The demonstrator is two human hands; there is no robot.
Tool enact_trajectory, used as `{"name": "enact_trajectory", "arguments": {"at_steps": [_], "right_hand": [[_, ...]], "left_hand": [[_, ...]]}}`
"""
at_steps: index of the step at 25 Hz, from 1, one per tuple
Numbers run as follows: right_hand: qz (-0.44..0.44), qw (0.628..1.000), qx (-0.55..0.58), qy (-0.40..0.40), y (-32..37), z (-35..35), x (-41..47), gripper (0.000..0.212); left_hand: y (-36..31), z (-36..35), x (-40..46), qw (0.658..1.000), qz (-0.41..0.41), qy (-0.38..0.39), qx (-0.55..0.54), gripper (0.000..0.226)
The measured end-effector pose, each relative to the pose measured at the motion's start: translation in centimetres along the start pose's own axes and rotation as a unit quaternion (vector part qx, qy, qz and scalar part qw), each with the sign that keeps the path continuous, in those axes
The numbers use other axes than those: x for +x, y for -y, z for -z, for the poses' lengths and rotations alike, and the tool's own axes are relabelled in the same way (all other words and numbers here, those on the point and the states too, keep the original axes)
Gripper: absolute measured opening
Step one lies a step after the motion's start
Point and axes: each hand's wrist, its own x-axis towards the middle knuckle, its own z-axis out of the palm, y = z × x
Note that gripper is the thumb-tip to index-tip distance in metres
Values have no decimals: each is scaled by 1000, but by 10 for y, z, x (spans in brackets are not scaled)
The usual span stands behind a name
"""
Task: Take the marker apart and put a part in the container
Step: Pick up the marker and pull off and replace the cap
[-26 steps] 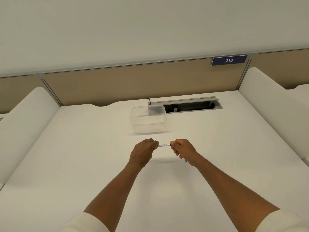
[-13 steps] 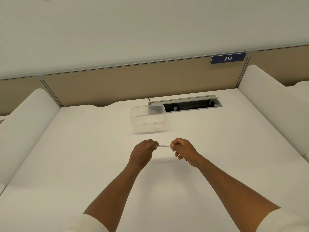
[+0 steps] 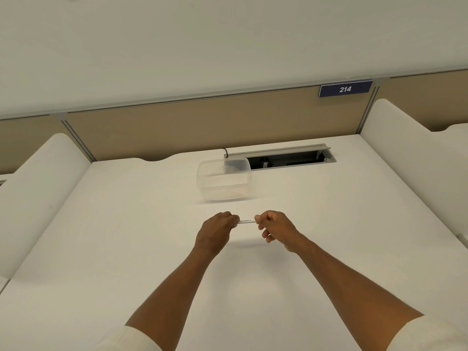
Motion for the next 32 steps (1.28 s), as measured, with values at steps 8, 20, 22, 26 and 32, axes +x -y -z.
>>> {"name": "enact_trajectory", "arguments": {"at_steps": [8,20,22,26,32], "right_hand": [[24,999,-32,2,1,-2,4,14],[-17,998,-54,7,7,-3,13,30],[-11,999,-41,9,5,-2,13,20],[-14,1000,-7,-2,8,-2,16,11],[-32,998,-53,21,11,-3,19,31]], "left_hand": [[0,1,2,999,13,-5,-41,14],[0,3,8,993,6,0,-118,11],[0,2,9,991,24,9,-131,10],[1,1,10,990,35,-2,-139,6],[5,6,14,992,3,-23,-123,3]]}}
